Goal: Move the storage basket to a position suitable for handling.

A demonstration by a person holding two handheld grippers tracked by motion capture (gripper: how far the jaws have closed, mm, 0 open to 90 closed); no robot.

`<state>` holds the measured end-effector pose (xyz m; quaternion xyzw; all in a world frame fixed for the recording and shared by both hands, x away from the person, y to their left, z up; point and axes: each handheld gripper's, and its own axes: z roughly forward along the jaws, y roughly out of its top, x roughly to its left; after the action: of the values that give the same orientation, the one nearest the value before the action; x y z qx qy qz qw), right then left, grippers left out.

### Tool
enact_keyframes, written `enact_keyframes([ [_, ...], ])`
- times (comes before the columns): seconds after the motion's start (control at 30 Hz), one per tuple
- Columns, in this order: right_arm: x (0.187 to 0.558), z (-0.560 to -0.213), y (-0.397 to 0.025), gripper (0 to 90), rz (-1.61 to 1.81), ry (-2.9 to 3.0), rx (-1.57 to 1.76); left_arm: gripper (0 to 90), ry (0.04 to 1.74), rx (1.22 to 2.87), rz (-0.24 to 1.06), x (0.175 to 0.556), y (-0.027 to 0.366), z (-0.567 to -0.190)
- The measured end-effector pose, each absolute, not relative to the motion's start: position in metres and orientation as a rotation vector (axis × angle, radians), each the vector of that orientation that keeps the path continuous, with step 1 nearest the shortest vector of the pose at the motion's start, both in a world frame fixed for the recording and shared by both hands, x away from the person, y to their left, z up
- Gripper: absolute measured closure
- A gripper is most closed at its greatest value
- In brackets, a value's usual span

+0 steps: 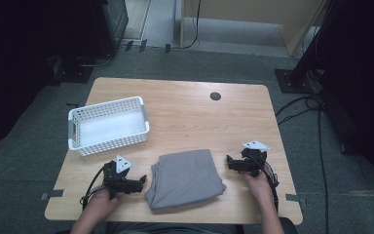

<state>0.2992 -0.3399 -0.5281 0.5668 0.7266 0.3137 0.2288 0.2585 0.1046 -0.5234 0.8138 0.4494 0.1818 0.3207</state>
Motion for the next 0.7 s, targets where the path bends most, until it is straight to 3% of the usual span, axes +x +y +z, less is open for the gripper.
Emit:
enact_keyframes([
  [0.37,0.300,-0.528,-0.339,0.0,0.863,2.015,1.549,0.0,1.180,2.139,0.478,0.259,0.105,-0.523],
  [0.4,0.300,-0.528,-0.340,2.2,0.868,2.014,1.549,0.0,1.180,2.139,0.478,0.258,0.105,-0.523],
  [0.47,0.298,-0.524,-0.342,19.0,0.875,2.010,1.546,0.0,1.181,2.138,0.478,0.259,0.105,-0.523],
  [0.5,0.298,-0.522,-0.344,23.1,0.880,2.022,1.536,0.0,1.181,2.137,0.478,0.259,0.105,-0.523],
  [0.7,0.304,-0.517,-0.361,28.9,1.080,2.005,1.646,0.0,1.182,2.136,0.478,0.259,0.104,-0.523],
])
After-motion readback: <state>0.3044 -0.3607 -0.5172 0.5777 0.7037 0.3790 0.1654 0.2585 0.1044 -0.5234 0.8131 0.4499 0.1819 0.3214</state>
